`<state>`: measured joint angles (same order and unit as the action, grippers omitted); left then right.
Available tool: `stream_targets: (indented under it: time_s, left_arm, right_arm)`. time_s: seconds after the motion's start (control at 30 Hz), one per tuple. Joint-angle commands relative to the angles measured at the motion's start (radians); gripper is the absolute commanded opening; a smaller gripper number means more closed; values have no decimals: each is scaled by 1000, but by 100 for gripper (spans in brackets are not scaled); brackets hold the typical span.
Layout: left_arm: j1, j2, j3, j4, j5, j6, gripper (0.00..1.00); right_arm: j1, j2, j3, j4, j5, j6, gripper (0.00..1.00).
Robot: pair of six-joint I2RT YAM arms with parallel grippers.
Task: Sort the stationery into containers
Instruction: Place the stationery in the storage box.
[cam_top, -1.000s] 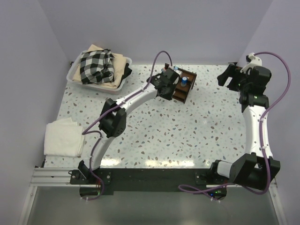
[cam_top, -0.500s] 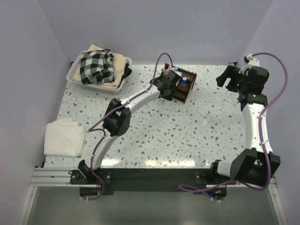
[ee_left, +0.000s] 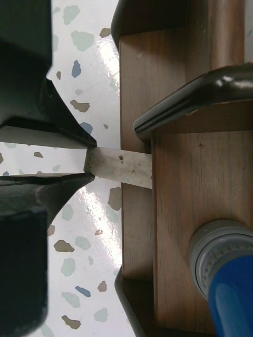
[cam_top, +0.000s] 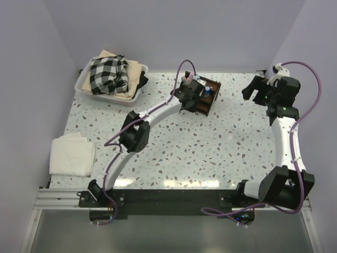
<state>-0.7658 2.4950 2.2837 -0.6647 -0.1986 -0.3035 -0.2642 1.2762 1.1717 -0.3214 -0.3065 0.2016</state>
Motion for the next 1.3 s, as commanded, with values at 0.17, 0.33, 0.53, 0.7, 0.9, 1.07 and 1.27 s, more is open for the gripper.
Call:
stream_targets:
  time_s: [0.17,0.33,0.53,0.7,0.9,1.07,1.27]
  left_arm:
    - [5,13,86,70,-27,14,0]
    - [3,10,99,77,-18,10,0]
    - [3,33,120,96,-12,17,0]
    - [3,45,138,129,-15,30,0]
    - [3,36,134,137,-7,41,34]
    - [2,-51,91,119,-19,47,58]
    - [5,-237,-33,45,71,72,64]
  right_arm:
    - [-3,9,-3,39,-20,2,88]
    - [-3,11,-6,38,-20,4,88]
    - [-3,17,-4,47,-17,12,88]
    - [-3,20,-4,53,-19,13,88]
    - [-4,17,-10,53,-17,16,88]
    - [-3,12,-10,45,-14,13,88]
    - [-3,3,3,9,-6,1,88]
